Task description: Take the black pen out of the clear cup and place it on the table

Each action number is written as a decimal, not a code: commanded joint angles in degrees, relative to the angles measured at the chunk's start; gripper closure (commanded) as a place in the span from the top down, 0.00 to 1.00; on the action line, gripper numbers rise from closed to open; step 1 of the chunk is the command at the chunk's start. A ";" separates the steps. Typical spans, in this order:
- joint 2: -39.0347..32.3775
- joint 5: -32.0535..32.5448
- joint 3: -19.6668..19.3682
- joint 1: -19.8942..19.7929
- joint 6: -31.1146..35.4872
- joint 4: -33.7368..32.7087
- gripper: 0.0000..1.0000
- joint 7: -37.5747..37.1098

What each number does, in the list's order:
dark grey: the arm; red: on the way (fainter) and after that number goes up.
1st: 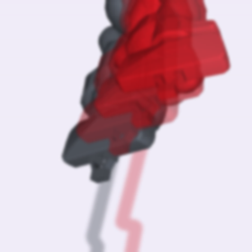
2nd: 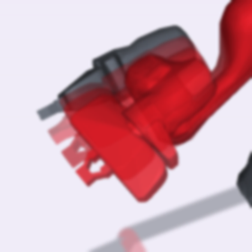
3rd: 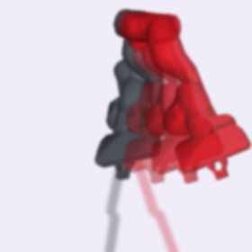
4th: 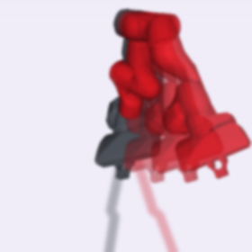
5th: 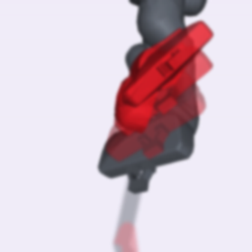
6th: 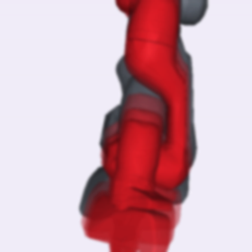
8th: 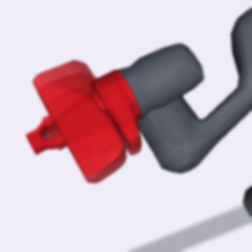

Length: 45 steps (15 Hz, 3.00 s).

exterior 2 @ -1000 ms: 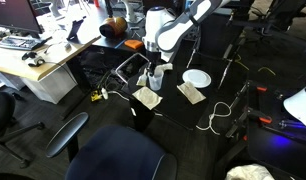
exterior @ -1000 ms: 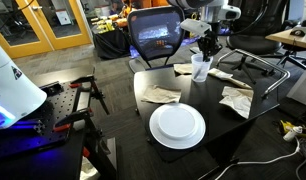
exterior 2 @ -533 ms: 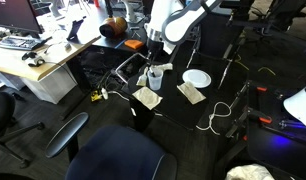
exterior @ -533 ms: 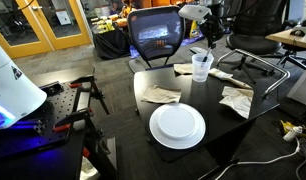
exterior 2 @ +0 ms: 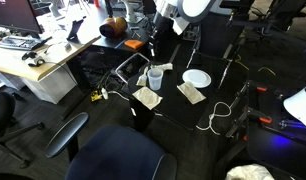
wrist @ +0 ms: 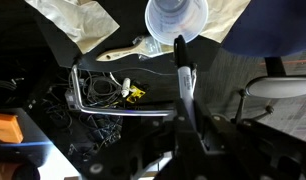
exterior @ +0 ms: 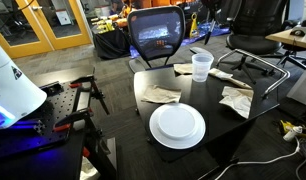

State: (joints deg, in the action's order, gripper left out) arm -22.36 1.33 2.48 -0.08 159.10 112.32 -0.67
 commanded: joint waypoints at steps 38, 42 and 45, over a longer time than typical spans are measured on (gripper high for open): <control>-5.91 23.57 -8.62 -1.66 -7.40 2.00 0.03 15.56; -9.99 27.30 -8.60 -1.97 -6.30 -0.39 0.03 19.23; -12.36 28.30 -8.24 -2.35 -6.20 -1.75 0.03 22.27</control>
State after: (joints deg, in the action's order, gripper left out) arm -32.37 28.18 -5.47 -2.31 152.14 112.73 18.52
